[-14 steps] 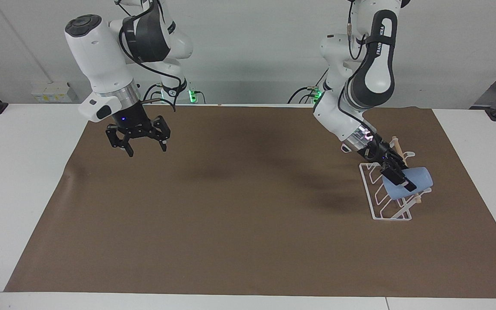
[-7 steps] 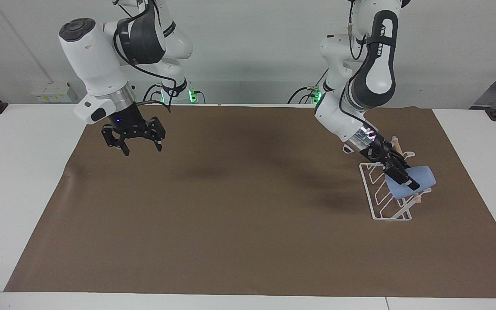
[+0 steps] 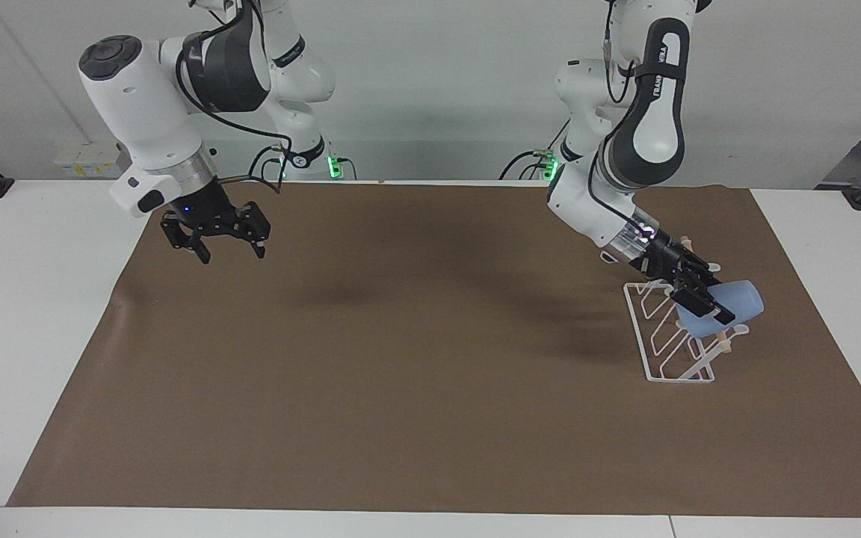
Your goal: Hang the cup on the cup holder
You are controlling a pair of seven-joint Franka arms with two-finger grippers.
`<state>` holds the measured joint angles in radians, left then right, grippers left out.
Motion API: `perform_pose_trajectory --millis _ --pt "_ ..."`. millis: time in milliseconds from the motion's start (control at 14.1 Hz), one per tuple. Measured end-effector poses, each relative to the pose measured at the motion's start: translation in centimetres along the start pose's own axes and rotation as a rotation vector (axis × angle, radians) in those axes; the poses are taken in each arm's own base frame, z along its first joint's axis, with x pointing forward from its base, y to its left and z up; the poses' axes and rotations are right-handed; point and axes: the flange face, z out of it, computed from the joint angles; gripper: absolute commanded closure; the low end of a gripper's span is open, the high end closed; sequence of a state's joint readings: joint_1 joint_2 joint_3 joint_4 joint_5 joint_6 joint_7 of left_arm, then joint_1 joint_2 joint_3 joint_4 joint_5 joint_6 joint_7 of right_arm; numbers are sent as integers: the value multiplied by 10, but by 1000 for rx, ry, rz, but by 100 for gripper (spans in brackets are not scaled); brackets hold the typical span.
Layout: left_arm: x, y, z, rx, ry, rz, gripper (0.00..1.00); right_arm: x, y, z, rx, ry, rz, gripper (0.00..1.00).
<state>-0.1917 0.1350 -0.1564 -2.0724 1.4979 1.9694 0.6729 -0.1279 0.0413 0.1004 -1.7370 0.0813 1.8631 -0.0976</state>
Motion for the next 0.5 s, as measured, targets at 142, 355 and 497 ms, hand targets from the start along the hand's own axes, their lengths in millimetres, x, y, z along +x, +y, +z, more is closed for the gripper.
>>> perform_pose_trajectory --millis 142,355,497 --pt "0 0 1 -1 0 0 100 0 -9 1 1 -2 -16 0" --pt "0 0 0 2 0 1 100 0 -6 1 0 -1 -10 0" --pt "0 0 0 3 0 1 100 0 -4 -1 -1 2 -6 0"
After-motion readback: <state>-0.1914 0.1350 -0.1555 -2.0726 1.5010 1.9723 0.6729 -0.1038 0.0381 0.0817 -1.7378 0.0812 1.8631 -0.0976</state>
